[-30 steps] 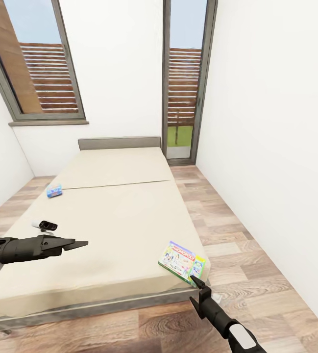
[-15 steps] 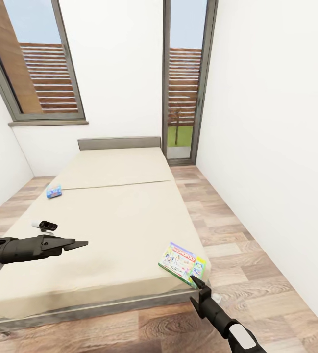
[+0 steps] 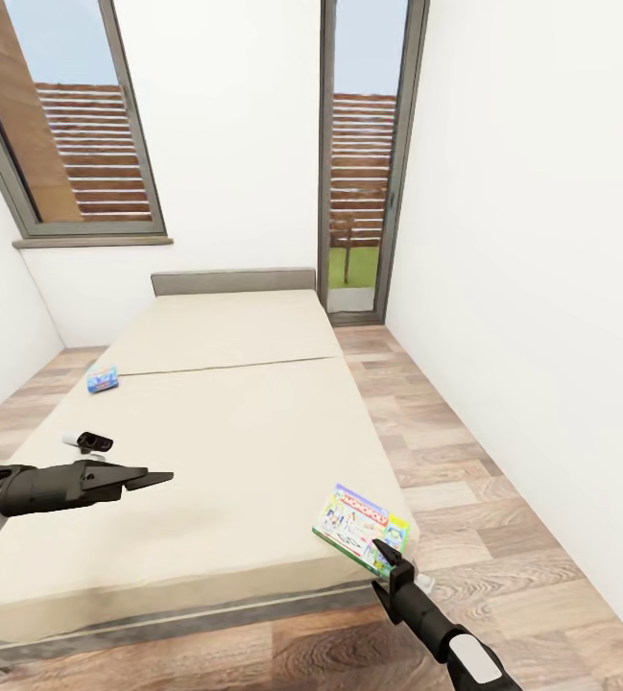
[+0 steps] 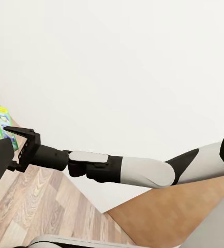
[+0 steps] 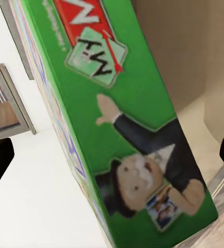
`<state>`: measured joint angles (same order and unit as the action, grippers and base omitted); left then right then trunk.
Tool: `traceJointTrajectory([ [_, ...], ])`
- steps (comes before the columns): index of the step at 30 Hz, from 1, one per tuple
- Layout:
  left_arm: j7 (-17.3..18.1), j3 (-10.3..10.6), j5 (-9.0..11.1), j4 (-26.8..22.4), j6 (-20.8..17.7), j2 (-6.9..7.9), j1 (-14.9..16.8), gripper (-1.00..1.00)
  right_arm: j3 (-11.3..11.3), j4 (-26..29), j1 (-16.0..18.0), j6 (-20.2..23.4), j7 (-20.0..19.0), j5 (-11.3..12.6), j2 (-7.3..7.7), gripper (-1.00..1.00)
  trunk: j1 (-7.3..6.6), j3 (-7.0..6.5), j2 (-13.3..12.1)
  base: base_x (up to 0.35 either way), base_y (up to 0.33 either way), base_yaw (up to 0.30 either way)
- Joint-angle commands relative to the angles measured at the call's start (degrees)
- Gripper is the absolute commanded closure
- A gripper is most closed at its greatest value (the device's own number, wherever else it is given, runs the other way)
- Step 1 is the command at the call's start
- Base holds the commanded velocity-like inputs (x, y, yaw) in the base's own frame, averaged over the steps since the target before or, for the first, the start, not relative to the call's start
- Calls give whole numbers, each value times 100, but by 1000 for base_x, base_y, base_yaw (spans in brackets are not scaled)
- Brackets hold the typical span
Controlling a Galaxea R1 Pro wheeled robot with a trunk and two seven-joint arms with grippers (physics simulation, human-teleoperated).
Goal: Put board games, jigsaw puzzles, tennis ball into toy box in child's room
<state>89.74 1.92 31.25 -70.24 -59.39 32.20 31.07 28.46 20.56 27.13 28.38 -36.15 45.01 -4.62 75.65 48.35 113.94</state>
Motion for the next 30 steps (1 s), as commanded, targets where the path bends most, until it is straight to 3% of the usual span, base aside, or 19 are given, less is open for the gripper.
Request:
traceJointTrajectory([
  [1,26,12,4,0,-61,6,4,-100,28,5,3,44,3,25,-4,-100,-1,5,2,9,1,0],
  [14,26,15,4,2,-61,6,4,-100,28,4,3,44,3,25,-4,-100,-1,5,2,2,0,0],
  [15,26,14,4,2,-61,6,4,-100,28,3,3,44,3,25,-4,100,-1,5,2,0,0,0],
  [26,26,11,2,2,-61,9,4,-100,28,8,3,44,3,27,-4,100,-1,5,2,0,0,0],
  [30,26,8,4,2,-61,8,4,-100,28,8,3,45,3,26,-4,100,-89,-67,-158,0,0,0],
])
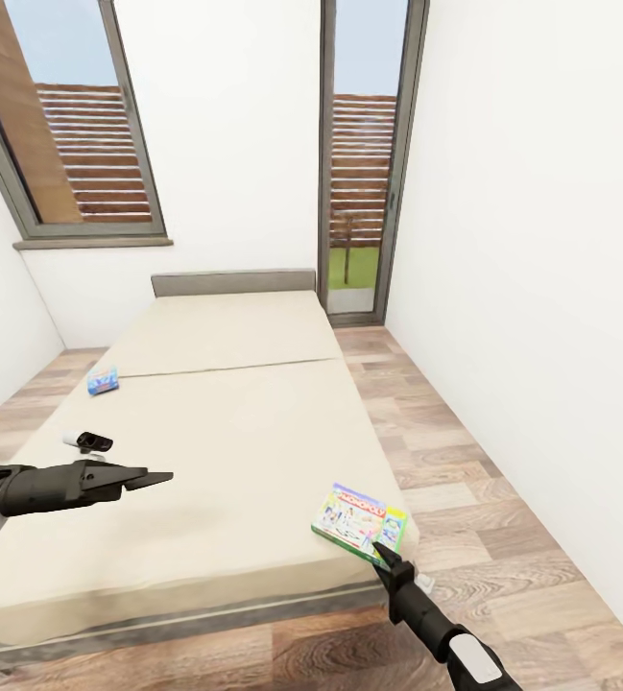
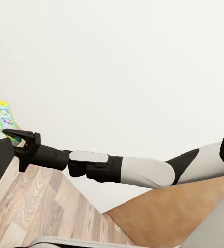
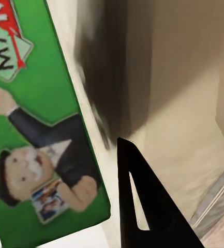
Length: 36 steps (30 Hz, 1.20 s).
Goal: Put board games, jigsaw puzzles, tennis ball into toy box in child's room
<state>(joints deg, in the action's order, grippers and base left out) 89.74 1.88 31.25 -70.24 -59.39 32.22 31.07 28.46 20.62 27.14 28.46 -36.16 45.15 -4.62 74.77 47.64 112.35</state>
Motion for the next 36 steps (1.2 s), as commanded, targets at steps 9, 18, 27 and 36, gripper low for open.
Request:
traceJointTrajectory([
  [9,26,6,-5,-1,-61,12,4,-100,28,3,2,37,4,12,-4,100,-199,-157,-360,0,0,0],
  [18,26,6,-21,-1,-61,12,4,-100,-3,530,0,104,-3,7,-4,100,-397,-318,-721,0,0,0],
  [27,26,-19,-30,0,-61,12,4,-100,-55,1152,-70,138,-11,-3,16,100,-594,-480,-1082,0,0,0],
  [36,26,-21,-32,-1,-61,13,4,-100,-601,1622,-101,454,-157,-33,14,100,-792,-641,-1443,0,0,0],
])
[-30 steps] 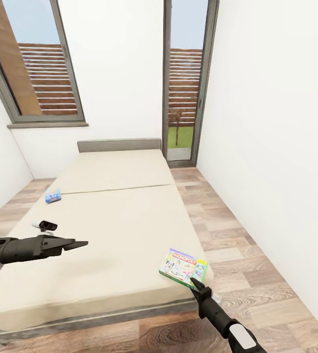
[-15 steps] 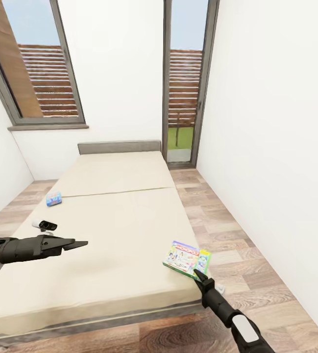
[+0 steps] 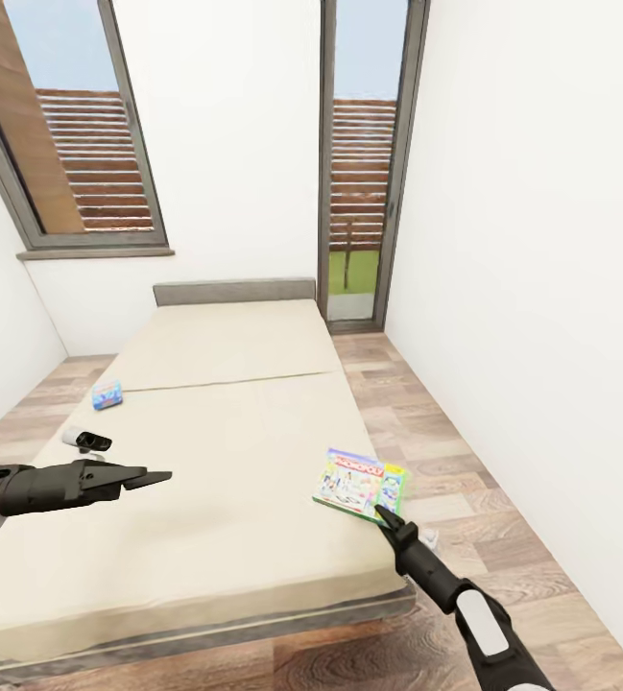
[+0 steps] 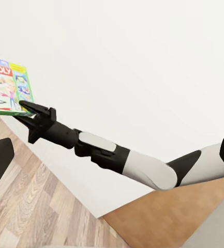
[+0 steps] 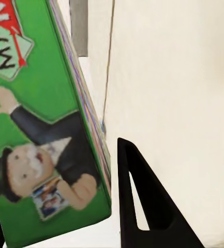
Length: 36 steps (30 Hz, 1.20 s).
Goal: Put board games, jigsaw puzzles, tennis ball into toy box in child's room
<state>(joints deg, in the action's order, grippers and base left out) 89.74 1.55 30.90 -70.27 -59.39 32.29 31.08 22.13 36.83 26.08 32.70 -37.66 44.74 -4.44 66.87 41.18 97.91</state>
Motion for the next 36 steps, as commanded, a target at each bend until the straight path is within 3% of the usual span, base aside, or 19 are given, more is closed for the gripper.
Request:
traceJointTrajectory([
  [1,26,12,4,1,-61,6,4,-100,-194,79,4,39,-94,4,-6,100,-23,-13,-39,0,0,0],
  [5,26,12,4,2,-61,12,4,-100,-727,440,3,71,-230,31,-9,100,-111,-85,-199,0,0,0],
  [11,26,8,4,3,-61,14,4,-100,-1058,797,2,91,-256,35,-22,100,-243,-192,-440,0,0,0],
  [13,26,6,4,4,-61,14,4,-100,-1264,968,2,90,-200,-2,-51,100,-287,-228,-520,0,0,0],
  [16,26,4,-2,4,-61,15,4,-100,-1844,1337,8,151,223,-47,-76,100,-352,-282,-641,0,0,0],
  [21,26,4,-6,4,-61,15,4,-100,-2446,1749,5,305,1219,0,-100,100,-462,-372,-841,0,0,0],
  [25,26,-38,-5,4,-61,17,4,-100,-2597,1933,3,356,1545,19,-119,100,-550,-444,-1002,0,0,0],
  [36,26,-170,-14,4,-61,18,4,-100,-2669,2259,10,337,1629,25,-144,100,-792,-641,-1443,0,0,0],
])
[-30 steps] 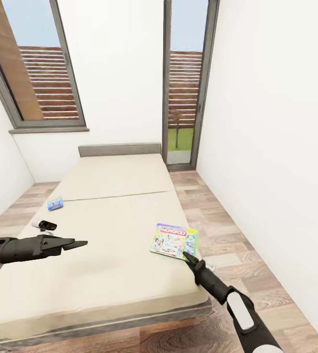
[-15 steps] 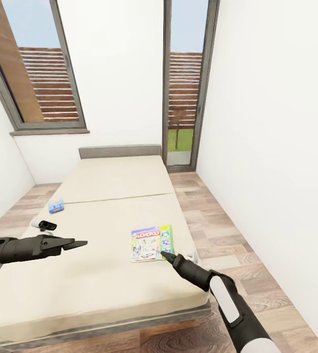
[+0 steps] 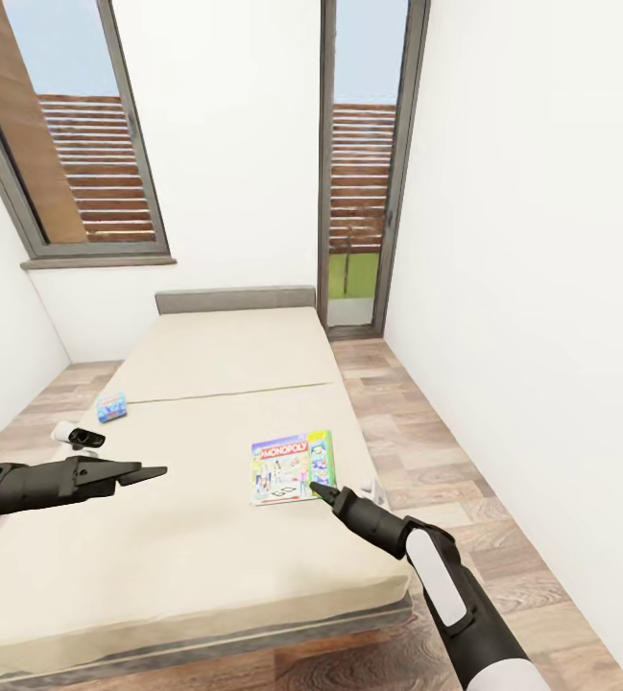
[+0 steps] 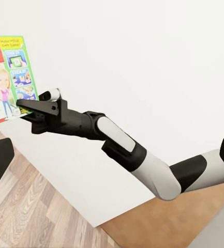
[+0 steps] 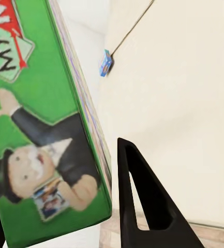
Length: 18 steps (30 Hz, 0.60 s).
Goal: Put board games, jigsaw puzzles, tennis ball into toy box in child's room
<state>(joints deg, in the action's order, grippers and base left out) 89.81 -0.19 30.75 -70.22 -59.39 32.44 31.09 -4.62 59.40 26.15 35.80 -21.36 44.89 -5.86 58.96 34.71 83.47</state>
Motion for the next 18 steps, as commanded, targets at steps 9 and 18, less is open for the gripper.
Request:
traceJointTrajectory([
  [9,19,1,-10,-1,-61,-1,3,-100,13,2,4,8,-11,4,2,100,-199,-156,-359,0,0,0],
  [18,19,1,-17,-1,-61,-1,3,-100,14,-6,4,-63,-6,2,1,100,-396,-318,-720,0,0,0],
])
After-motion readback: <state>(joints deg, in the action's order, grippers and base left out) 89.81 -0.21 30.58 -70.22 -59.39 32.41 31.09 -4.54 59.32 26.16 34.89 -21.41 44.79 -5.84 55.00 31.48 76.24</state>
